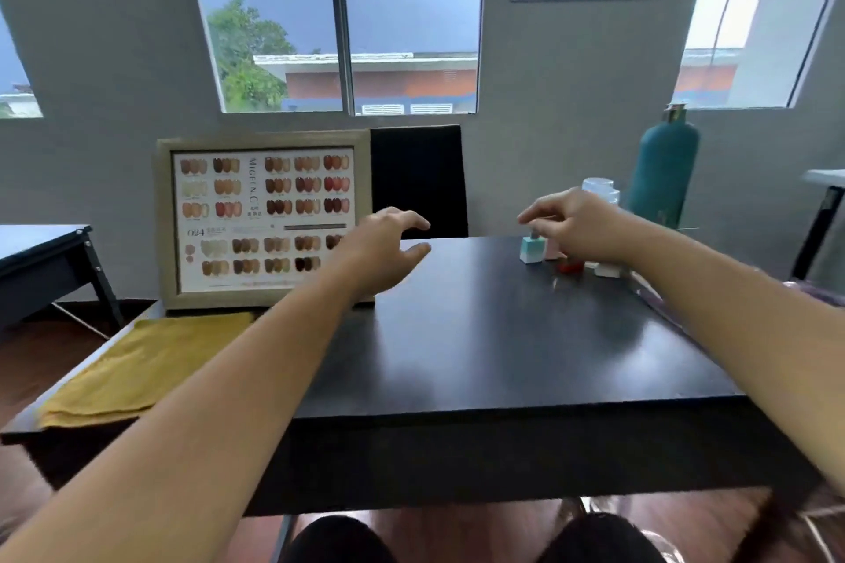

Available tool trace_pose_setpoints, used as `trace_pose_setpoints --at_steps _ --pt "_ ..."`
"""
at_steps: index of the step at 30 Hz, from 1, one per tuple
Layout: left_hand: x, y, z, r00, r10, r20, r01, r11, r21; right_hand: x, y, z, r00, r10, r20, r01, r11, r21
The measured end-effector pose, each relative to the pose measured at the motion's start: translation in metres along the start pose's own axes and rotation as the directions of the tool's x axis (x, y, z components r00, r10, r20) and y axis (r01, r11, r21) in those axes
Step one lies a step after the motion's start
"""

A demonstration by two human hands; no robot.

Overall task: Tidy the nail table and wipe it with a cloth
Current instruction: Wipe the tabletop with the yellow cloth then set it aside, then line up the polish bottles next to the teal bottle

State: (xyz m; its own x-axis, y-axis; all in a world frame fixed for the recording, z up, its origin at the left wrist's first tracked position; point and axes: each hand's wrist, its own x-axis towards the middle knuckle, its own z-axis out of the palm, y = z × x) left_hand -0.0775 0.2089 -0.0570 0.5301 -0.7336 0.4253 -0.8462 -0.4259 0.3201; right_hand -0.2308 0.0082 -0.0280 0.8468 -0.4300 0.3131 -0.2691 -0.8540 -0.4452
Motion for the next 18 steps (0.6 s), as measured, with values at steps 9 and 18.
trace_pose_setpoints --at_steps 9,18 --pt "0.103 0.091 0.069 0.989 0.125 0.078 -0.12 0.991 -0.062 0.006 0.085 -0.083 0.97 0.123 -0.21 -0.146 0.985 -0.096" --pt "0.227 0.15 0.121 0.972 0.21 0.102 -0.194 0.97 -0.148 0.065 0.182 -0.13 0.803 0.289 -0.52 -0.335 0.942 0.007"
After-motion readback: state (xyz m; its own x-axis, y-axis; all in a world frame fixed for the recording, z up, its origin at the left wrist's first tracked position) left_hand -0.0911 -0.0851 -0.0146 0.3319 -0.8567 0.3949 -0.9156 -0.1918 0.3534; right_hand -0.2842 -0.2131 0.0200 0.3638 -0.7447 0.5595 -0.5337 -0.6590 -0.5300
